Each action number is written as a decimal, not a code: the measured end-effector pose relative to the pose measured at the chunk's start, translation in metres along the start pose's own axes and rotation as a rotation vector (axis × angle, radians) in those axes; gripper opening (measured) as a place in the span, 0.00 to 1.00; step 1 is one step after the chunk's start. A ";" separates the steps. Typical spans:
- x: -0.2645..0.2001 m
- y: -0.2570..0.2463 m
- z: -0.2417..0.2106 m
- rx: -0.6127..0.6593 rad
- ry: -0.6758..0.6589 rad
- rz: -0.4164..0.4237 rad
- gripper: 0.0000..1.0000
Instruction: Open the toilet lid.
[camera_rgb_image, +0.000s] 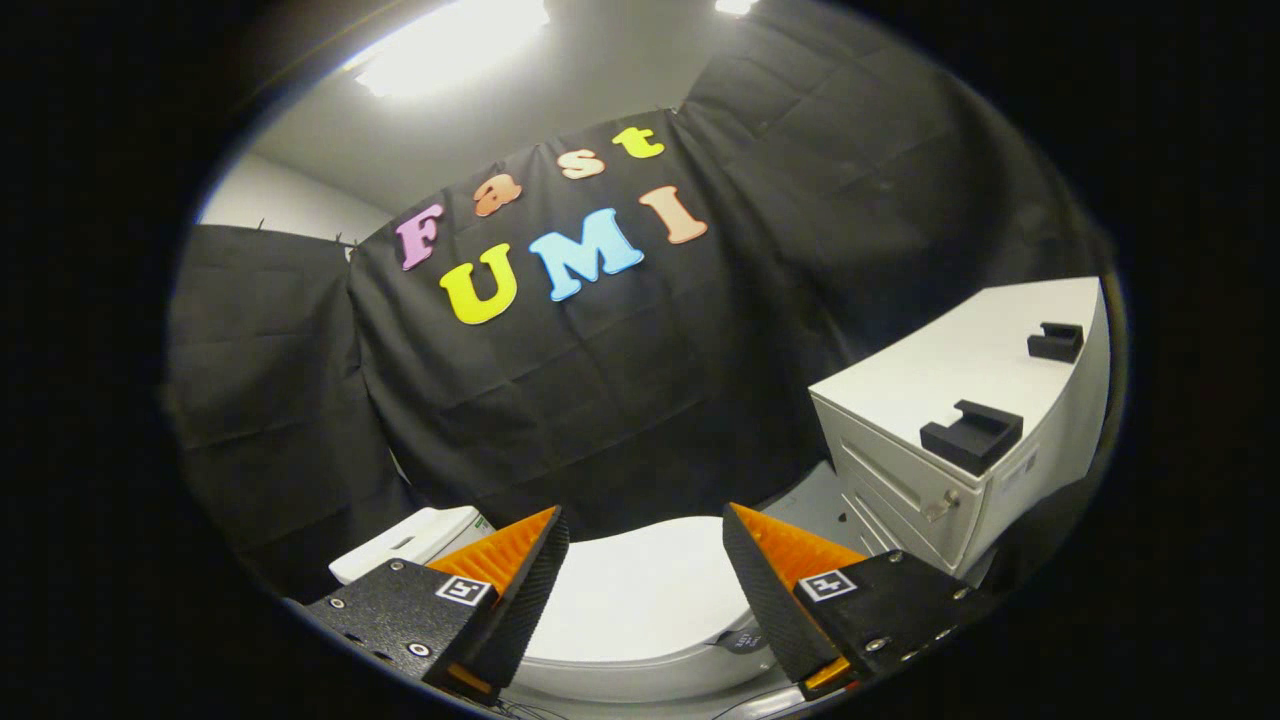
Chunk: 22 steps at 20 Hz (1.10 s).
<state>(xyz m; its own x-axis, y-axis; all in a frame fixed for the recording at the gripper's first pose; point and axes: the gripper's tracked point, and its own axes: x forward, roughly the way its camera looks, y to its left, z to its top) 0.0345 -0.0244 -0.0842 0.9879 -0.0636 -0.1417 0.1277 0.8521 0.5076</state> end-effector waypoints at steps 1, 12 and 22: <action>0.000 -0.007 -0.003 0.037 -0.001 -0.013 0.96; -0.006 -0.078 -0.074 0.506 0.085 -0.195 0.96; 0.006 -0.095 -0.153 0.748 0.212 -0.279 0.95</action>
<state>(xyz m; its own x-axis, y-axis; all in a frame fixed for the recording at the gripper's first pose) 0.0146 -0.0256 -0.2635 0.8831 -0.0580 -0.4657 0.4648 0.2443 0.8510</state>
